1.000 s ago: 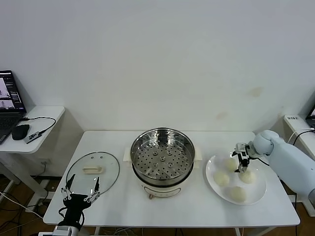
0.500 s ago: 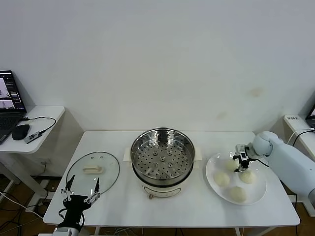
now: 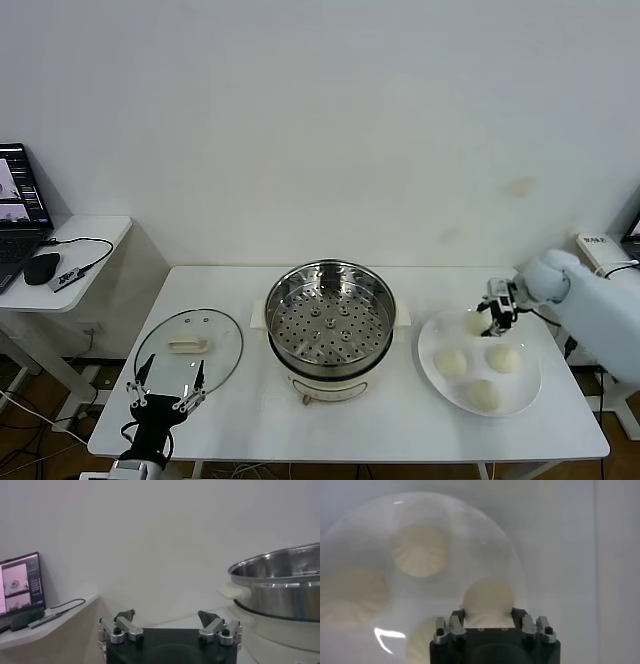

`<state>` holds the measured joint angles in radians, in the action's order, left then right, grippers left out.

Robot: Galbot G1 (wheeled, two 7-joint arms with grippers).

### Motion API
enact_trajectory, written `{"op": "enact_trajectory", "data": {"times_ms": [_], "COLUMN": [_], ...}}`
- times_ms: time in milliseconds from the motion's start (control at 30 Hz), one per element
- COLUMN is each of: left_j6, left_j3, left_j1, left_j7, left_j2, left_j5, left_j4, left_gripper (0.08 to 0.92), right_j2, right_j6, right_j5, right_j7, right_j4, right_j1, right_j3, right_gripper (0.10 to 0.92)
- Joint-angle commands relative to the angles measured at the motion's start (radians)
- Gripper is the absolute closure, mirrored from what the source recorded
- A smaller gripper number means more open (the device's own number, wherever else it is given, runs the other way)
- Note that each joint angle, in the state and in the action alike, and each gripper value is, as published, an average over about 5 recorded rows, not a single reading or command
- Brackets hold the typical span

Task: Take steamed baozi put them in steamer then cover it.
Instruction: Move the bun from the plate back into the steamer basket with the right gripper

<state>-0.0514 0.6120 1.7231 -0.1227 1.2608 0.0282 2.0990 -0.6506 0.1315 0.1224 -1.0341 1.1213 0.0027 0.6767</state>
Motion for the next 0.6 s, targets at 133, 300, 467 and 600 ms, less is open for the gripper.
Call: {"op": "enact_trajectory", "data": {"times_ms": [133, 300, 467, 600], "left_j6": [0.000, 0.001, 0.005, 0.005], "left_j3": [-0.002, -0.001, 0.010, 0.022], "left_j1": [-0.003, -0.006, -0.007, -0.003], "left_j7": [-0.001, -0.002, -0.001, 0.000], "left_j2": [-0.008, -0.019, -0.027, -0.033], "left_j5": [0.003, 0.004, 0.015, 0.024], "left_j4": [-0.008, -0.008, -0.010, -0.011], "left_gripper": [0.177, 0.177, 0.177, 0.177], "right_j2": [-0.011, -0.121, -0.231, -0.322], "right_j6": [0.021, 0.022, -0.006, -0.055], "right_j5": [-0.258, -0.314, -0.366, -0.382], "right_j7": [0.011, 0.033, 0.073, 0.112], "right_j4": [0.164, 0.178, 0.180, 0.181], "right_j1": [0.490, 0.584, 0.609, 0.605], "right_j3": [0.366, 0.442, 0.499, 0.542], "right_gripper": [0.424, 0.423, 0.423, 0.424]}}
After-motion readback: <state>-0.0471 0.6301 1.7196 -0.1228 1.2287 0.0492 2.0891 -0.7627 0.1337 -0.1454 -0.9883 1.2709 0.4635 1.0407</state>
